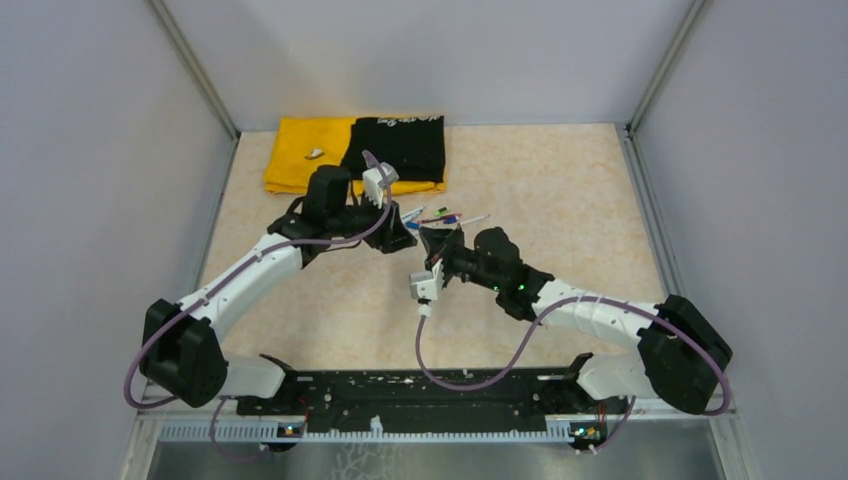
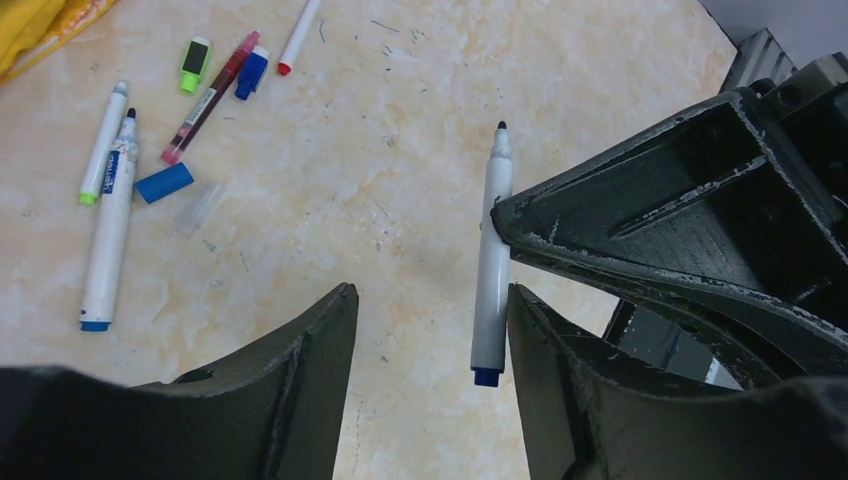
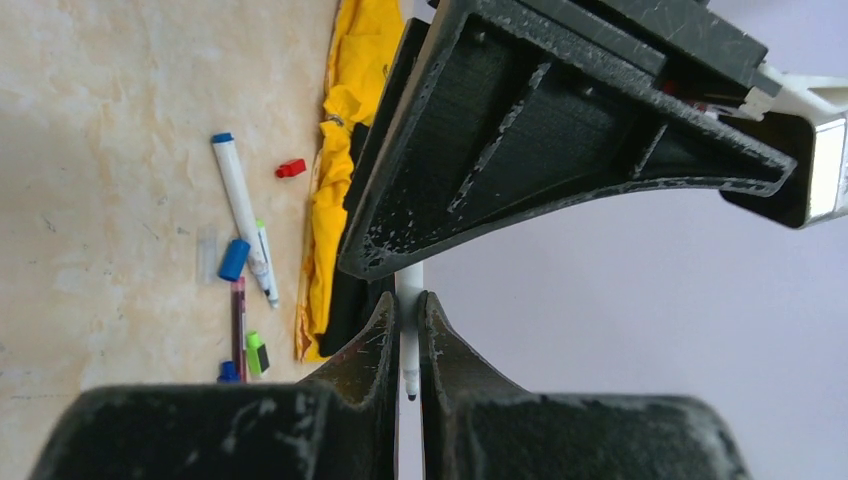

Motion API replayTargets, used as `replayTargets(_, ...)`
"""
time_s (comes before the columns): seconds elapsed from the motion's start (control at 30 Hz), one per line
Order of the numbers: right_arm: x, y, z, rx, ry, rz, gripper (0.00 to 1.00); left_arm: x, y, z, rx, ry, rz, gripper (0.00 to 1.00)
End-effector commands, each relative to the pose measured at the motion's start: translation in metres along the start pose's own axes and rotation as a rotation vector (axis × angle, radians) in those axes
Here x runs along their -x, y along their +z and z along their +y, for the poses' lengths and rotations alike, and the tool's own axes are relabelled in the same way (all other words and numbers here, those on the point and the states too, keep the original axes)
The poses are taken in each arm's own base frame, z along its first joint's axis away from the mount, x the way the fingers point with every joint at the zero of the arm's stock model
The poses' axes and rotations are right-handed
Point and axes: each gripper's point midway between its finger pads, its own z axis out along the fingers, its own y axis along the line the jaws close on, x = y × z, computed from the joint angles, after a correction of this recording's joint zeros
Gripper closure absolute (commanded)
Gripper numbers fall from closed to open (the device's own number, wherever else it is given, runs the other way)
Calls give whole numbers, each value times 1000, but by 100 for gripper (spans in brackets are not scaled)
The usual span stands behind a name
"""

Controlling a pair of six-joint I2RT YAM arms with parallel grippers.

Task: Insert the pens into the pen caps
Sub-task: Adjust the pen.

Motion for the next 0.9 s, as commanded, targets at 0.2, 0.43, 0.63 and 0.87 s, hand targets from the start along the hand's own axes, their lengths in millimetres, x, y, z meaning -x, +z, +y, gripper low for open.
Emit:
replayTargets(0.2,14,1,-12,-28,-129,-16,100,10,7,-13,-59,42,10,48)
replayTargets(0.43,17,2,-7,-4,-148,-30,100,7,9,-15,-70,44,19,63)
replayTargets(0.63,19,0,-14,-27,-150,-34,100,3,11,-15,-71,40,35,92)
replayTargets(0.87,25,-9,-18,-70,-73,-61,63,5,10,0,21,38,24,100)
